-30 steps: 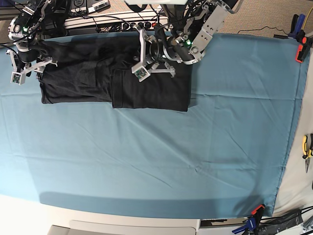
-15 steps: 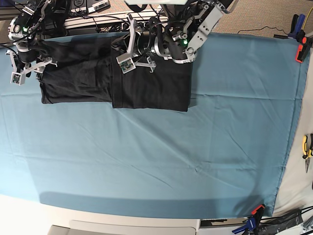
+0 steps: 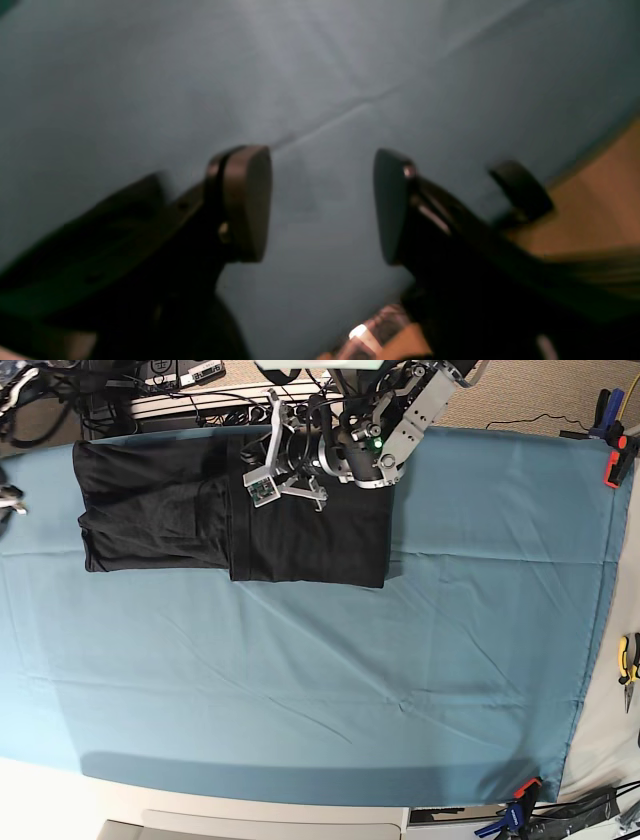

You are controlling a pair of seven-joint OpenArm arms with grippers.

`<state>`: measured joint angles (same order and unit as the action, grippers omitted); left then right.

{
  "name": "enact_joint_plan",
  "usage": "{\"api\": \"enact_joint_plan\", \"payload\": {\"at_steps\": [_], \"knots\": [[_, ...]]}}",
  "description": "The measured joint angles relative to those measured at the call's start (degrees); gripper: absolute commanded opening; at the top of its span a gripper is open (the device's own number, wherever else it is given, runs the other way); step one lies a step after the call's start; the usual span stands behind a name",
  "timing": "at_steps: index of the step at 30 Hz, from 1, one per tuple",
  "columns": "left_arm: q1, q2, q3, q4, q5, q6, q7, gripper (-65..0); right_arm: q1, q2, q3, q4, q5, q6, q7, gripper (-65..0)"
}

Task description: Fold the T-shirt properly

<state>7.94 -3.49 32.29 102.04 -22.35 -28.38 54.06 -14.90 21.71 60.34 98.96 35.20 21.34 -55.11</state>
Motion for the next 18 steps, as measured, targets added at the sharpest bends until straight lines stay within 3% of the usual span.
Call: {"api": "enact_joint_plan", "payload": {"at_steps": [3,8,13,18], "knots": [[0.2,0.0,0.0,0.0,-0.2,0.0,0.0,-50.7,2.6,3.0,2.1,-9.7,6.4,1.6,-1.7,-32.3],[0.2,0.0,0.0,0.0,-0.2,0.0,0.1,-50.7,5.9,6.3,1.4,-26.4,20.5,7.0,-9.7,-32.3],[0.3,0.0,0.0,0.0,-0.2,0.0,0.1,-50.7,5.8,8.5,-3.5,-36.5,31.8,8.5,-14.8,-32.4],[0.9,0.0,0.0,0.0,-0.2,0.0,0.0,-50.7,5.9,9.7,-11.0,-38.3,37.7,10.4,-18.9,-32.4]]}}
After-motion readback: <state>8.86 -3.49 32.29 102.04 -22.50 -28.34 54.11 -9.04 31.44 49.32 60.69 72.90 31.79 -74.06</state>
